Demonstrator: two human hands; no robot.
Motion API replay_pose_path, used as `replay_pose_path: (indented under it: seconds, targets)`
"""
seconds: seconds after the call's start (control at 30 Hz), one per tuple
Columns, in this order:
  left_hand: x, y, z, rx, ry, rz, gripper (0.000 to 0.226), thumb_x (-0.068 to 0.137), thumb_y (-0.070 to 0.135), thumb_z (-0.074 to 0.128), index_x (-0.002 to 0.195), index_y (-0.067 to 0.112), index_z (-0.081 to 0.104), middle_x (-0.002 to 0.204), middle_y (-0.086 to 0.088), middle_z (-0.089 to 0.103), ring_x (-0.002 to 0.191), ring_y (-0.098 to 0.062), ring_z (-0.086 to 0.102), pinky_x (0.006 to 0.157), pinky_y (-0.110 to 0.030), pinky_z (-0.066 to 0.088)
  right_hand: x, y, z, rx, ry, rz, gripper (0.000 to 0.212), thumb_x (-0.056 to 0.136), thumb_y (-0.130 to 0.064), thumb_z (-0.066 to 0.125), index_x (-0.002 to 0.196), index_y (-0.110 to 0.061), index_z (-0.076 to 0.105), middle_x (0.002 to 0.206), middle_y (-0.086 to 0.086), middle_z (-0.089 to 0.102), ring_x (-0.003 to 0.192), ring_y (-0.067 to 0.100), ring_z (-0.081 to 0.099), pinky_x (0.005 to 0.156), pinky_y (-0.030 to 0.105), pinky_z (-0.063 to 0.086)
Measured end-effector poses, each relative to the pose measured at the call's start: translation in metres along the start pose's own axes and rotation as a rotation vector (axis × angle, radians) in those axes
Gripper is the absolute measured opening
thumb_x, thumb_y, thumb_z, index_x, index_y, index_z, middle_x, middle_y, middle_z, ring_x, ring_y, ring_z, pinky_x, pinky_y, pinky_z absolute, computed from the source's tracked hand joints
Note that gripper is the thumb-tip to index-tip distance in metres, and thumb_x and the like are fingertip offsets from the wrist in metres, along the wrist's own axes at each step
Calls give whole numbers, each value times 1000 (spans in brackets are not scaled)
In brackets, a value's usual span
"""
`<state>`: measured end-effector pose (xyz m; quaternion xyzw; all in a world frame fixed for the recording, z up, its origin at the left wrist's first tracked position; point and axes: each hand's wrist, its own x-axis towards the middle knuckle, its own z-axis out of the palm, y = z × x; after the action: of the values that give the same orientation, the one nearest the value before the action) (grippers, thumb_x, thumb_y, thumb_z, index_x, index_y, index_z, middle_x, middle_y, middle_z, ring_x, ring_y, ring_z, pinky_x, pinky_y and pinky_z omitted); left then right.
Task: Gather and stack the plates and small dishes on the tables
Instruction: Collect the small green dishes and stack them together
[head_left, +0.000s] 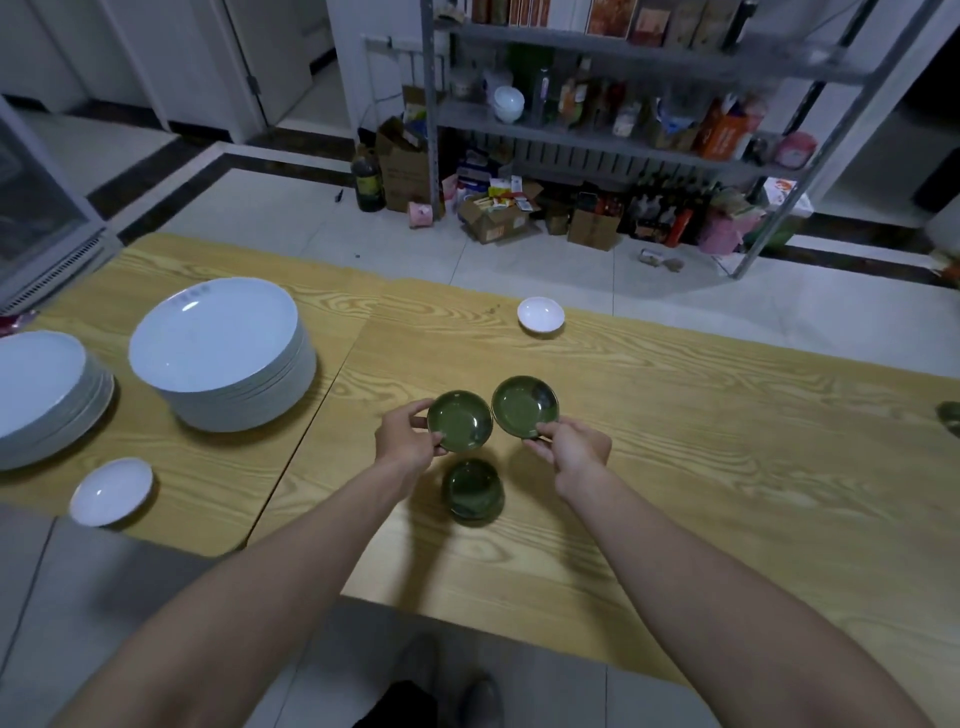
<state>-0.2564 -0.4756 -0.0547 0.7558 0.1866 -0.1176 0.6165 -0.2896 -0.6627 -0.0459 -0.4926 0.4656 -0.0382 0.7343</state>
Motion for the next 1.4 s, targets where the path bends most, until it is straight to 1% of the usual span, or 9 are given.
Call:
replay_pose_path:
  seconds: [0.13,0.23,0.37,0.43,0.6,0.77,0.9,1.13,1.4]
  targets:
    - [-14,-24,-1,88,-30,3,59,82,-16,65,132,16,61,109,-8,61,74,-20,68,71,-37,62,-8,13,-14,0,6,13,35,82,15,67,114,3,65,105,20,70,61,24,73,77,34,62]
    - [-18,-37,2,147,-60,3,58,83,-12,68,132,16,60,107,-6,61,67,-19,68,68,-35,61,-11,20,-21,-10,18,24,35,83,15,66,115,3,65,94,15,71,63,23,73,80,37,61]
    - [-20,-50,5,222,-90,25,52,84,-9,68,131,13,60,109,-5,61,64,-14,66,52,-15,53,-11,31,-29,-30,21,37,34,83,14,67,115,2,66,96,16,72,63,22,74,77,34,62]
    - [-19,-56,7,248,-98,30,50,86,-9,66,130,12,61,111,-5,61,65,-12,64,49,-12,50,-11,34,-31,-45,15,41,33,83,13,68,113,2,66,96,16,72,66,23,74,77,33,61]
    - [-13,-69,7,272,-127,-15,43,86,-11,65,124,7,65,108,-8,63,67,-14,63,66,-29,60,-6,42,-30,-116,5,40,29,82,12,70,109,3,67,98,18,73,73,26,75,77,35,62]
    - [-6,-77,0,190,-146,-66,39,87,-10,64,123,3,64,96,-5,63,78,-23,68,66,-26,60,-6,55,-19,-251,-29,64,29,83,9,72,111,0,68,96,14,73,77,24,75,74,30,62]
    - [-5,-83,-2,149,-174,-97,37,88,-9,63,124,2,64,92,-5,63,70,-22,65,67,-27,60,0,72,-8,-355,-41,75,32,82,9,73,113,2,67,97,14,73,69,20,74,74,32,62]
    - [-1,-92,-5,130,-175,-117,31,90,-8,61,120,-1,66,85,-5,63,54,-16,59,58,-24,59,-2,86,-2,-549,-19,30,28,85,7,71,112,2,70,102,17,72,68,18,68,51,16,55]
    - [3,-89,-7,151,-195,-109,29,91,-6,60,117,3,68,90,-5,66,60,-15,62,59,-17,56,3,93,2,-649,-5,-6,33,82,1,77,114,-1,71,100,11,73,66,13,68,57,17,56]
